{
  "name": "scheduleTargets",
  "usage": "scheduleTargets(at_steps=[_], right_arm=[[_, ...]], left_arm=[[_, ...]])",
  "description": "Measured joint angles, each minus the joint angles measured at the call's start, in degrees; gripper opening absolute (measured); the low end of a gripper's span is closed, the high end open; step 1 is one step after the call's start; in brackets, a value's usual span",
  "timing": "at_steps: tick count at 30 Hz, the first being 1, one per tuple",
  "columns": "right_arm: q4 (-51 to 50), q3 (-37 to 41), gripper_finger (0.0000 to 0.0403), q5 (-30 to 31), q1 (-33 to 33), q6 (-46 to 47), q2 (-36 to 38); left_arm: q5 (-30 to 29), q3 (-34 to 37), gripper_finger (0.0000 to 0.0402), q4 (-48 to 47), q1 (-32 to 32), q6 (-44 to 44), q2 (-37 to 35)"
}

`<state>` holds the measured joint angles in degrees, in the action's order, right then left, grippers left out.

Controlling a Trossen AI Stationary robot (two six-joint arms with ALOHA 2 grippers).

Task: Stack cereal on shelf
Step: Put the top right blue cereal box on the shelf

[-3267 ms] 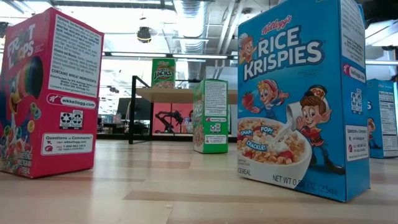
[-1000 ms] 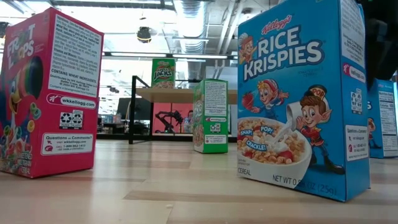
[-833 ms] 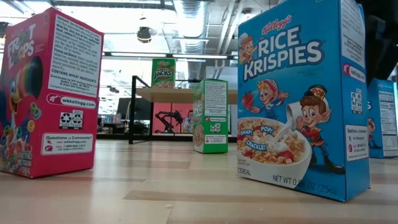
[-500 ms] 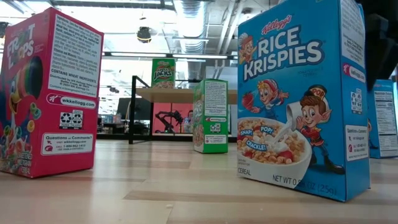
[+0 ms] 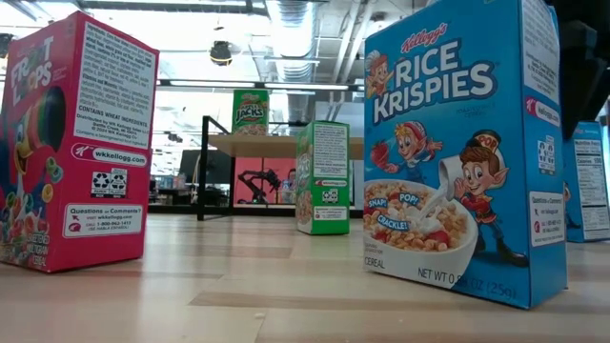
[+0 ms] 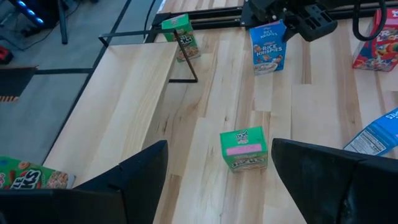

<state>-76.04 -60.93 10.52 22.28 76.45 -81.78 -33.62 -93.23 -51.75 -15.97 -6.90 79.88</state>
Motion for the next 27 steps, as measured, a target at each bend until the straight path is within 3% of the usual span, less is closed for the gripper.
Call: scheduleTargets(at_steps=[7, 19, 27], right_arm=[[-0.01, -0.02, 0.0215, 0.0, 0.0, -0.54, 0.02], [-0.2, -0.3, 0.0213, -0.23, 0.14, -1.4, 0.04], [-0.43, -5.67, 0.0213, -0.2, 0.15, -4.04, 0.07]], left_arm=[[0.01, 0.0, 0.0277, 0.0, 0.0, 0.0, 0.02], [0.01, 0.0, 0.0277, 0.0, 0.0, 0.0, 0.02], [0.02, 0.0, 0.0277, 0.0, 0.0, 0.0, 0.0]])
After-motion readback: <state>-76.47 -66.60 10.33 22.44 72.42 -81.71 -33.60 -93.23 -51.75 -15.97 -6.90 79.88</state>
